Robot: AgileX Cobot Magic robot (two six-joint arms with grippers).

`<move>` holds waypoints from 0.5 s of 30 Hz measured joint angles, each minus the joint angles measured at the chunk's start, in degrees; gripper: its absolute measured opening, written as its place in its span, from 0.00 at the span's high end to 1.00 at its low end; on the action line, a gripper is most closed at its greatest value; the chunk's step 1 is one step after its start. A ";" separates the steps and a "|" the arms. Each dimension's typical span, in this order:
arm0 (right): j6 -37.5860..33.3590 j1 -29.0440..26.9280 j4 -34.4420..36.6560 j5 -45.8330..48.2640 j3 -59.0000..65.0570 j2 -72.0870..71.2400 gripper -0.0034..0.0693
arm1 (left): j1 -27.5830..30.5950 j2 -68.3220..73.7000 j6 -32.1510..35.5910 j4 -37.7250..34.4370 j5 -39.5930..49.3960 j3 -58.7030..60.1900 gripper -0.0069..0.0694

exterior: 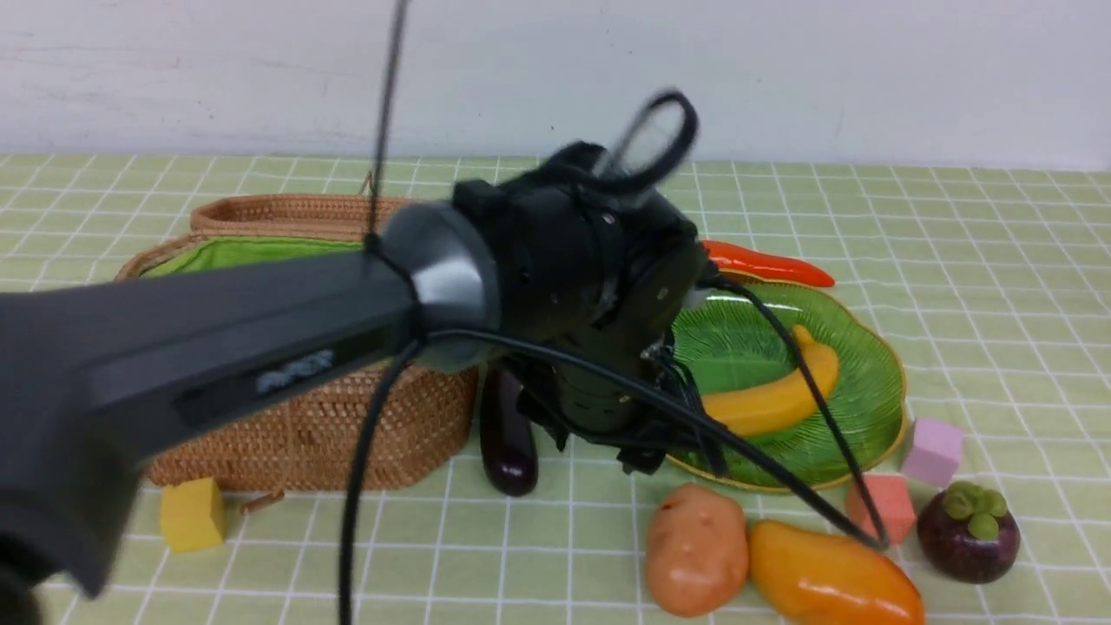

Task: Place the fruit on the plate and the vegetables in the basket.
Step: Use the left arm to grab an eggplant and put it into the left basket

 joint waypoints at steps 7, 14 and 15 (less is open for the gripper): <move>0.00 0.00 -0.02 0.41 0.00 0.00 0.93 | 0.00 6.13 -5.87 9.01 3.14 -5.14 0.28; 0.00 0.00 -0.02 0.52 0.00 0.00 0.92 | 0.00 10.51 -8.28 13.09 6.20 -9.02 0.27; 0.00 0.00 -0.06 0.52 0.00 0.00 0.92 | 0.00 10.87 -8.27 13.53 6.77 -9.07 0.27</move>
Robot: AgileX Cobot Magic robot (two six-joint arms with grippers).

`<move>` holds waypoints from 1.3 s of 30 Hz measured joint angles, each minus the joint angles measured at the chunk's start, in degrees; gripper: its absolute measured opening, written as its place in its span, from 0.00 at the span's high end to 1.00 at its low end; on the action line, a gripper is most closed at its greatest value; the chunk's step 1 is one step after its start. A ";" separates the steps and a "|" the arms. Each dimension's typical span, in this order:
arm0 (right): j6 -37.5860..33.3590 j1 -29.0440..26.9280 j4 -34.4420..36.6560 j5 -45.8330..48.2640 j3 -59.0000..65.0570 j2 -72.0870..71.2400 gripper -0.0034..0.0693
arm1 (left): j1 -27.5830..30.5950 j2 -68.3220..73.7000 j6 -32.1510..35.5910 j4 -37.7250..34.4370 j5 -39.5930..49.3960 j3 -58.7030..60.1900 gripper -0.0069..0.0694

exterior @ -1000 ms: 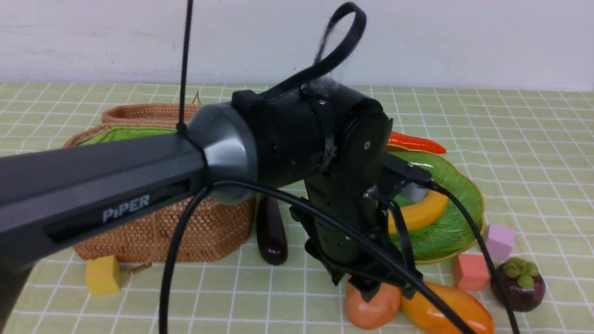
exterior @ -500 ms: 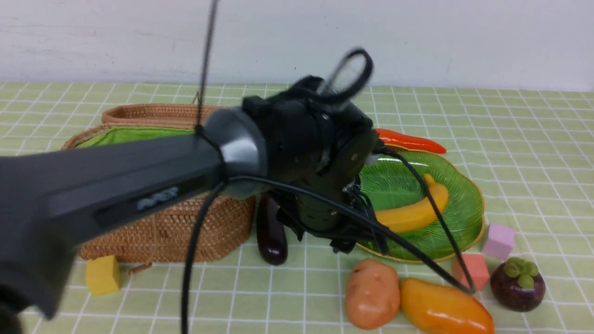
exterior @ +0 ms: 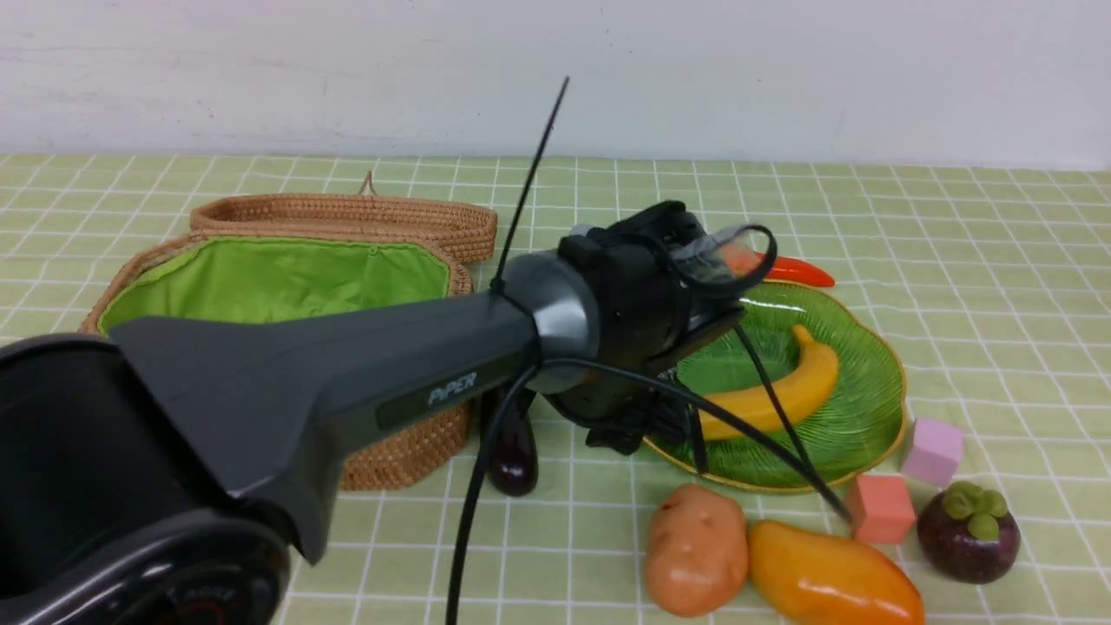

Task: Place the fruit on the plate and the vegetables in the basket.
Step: Use the left arm to grab an eggplant and put it into the left basket

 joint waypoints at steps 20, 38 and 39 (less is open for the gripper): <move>-0.10 0.00 -0.12 0.89 0.00 -1.01 0.91 | 0.00 3.98 -0.12 5.49 2.70 -0.45 0.27; -0.38 0.00 -0.02 1.06 0.00 -2.67 0.91 | 1.81 4.17 -0.12 6.39 2.43 -0.45 0.27; -0.38 0.00 -0.02 1.06 0.00 -2.67 0.90 | 1.81 4.25 -0.12 6.32 2.27 -0.45 0.27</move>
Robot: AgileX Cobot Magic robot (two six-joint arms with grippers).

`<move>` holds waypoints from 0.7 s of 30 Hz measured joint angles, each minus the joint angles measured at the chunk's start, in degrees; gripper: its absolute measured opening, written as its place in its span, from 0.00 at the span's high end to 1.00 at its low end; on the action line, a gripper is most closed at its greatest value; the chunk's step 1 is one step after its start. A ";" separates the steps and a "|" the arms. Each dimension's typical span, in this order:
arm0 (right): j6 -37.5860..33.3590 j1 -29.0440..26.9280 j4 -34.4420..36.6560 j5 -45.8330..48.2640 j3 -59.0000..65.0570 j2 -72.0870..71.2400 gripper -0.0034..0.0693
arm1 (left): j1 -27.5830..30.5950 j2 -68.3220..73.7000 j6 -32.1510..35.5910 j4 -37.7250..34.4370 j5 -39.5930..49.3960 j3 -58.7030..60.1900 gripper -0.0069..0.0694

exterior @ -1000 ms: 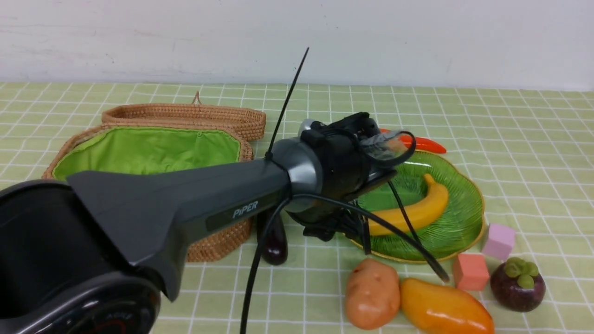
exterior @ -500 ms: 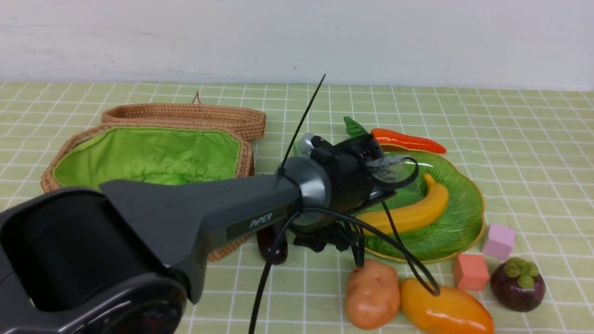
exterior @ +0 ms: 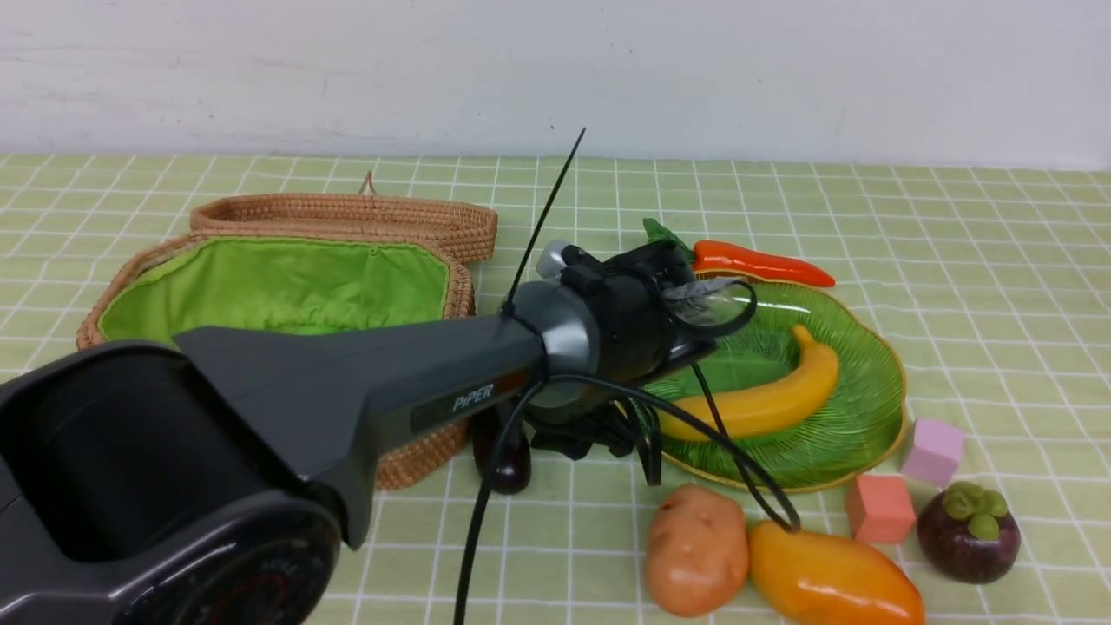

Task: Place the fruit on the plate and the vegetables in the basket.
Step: Use the left arm to grab an eggplant and put it into the left basket

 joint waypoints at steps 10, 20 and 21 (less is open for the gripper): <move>0.00 0.00 0.01 0.00 0.00 0.00 0.90 | -0.06 1.32 0.00 -1.98 0.20 -0.04 0.30; -0.87 0.00 0.01 0.00 0.00 0.00 0.90 | -0.10 1.32 1.17 -3.25 0.44 -0.11 0.38; -0.98 0.00 0.01 0.00 0.00 0.00 0.90 | -0.10 1.32 1.52 -3.25 0.63 -0.11 0.38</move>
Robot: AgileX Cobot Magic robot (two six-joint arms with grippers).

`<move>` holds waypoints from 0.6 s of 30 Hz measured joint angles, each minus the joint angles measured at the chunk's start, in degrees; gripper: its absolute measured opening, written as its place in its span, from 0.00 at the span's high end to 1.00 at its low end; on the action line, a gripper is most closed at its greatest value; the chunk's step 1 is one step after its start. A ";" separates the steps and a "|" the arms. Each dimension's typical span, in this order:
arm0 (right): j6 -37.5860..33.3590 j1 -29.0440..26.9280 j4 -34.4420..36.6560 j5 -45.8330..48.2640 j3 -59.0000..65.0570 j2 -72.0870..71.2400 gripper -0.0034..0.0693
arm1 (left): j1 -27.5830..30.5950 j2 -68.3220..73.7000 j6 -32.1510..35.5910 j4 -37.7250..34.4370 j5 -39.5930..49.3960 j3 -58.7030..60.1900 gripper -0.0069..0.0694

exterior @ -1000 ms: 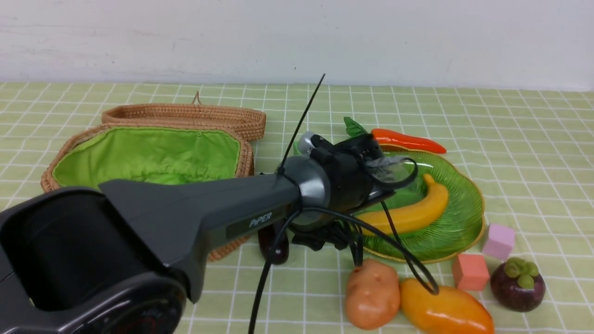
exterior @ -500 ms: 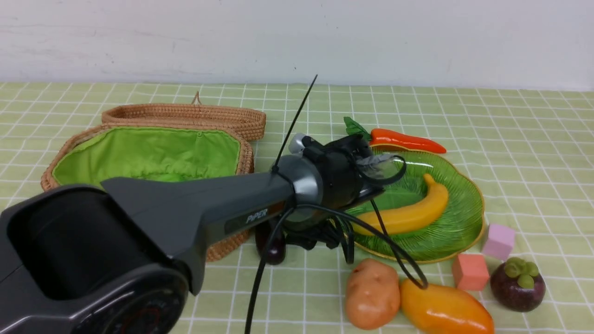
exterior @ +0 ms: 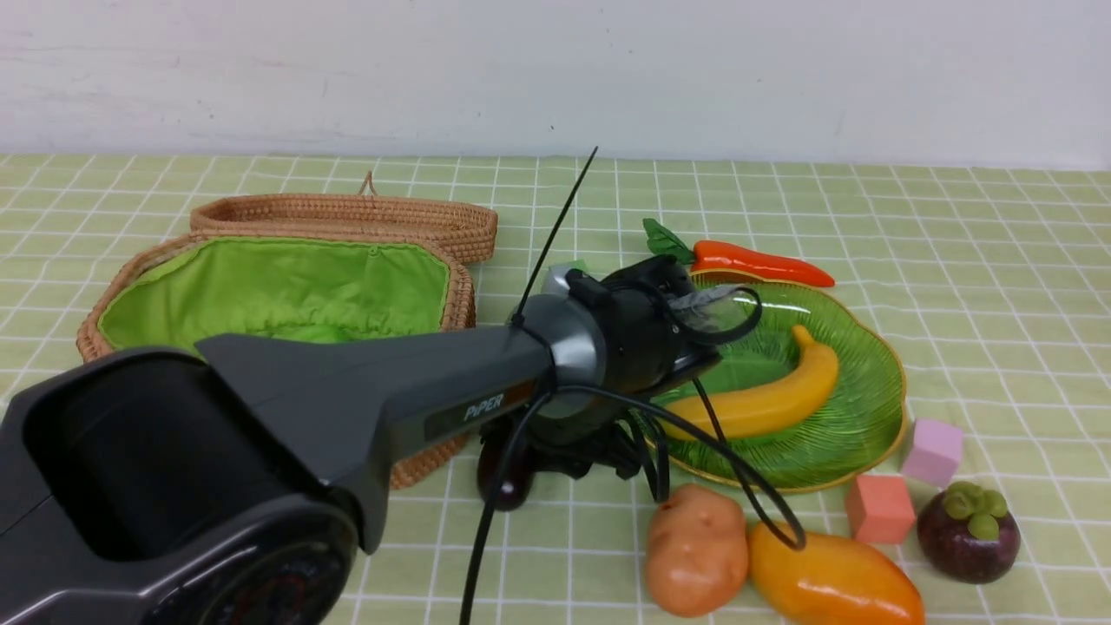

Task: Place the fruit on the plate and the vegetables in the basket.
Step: Use the left arm to grab an eggplant and put it into the left basket

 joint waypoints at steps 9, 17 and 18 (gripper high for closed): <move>-0.33 0.00 0.06 0.00 0.00 0.00 0.90 | -0.28 -0.45 3.86 -0.06 1.91 0.00 0.38; -0.33 0.00 0.06 -0.35 0.00 0.00 0.90 | -3.46 -6.66 6.72 -2.57 3.16 -3.19 0.38; -0.33 0.00 0.06 -0.52 0.00 0.00 0.90 | -4.01 -7.34 7.27 -2.98 3.29 -3.95 0.38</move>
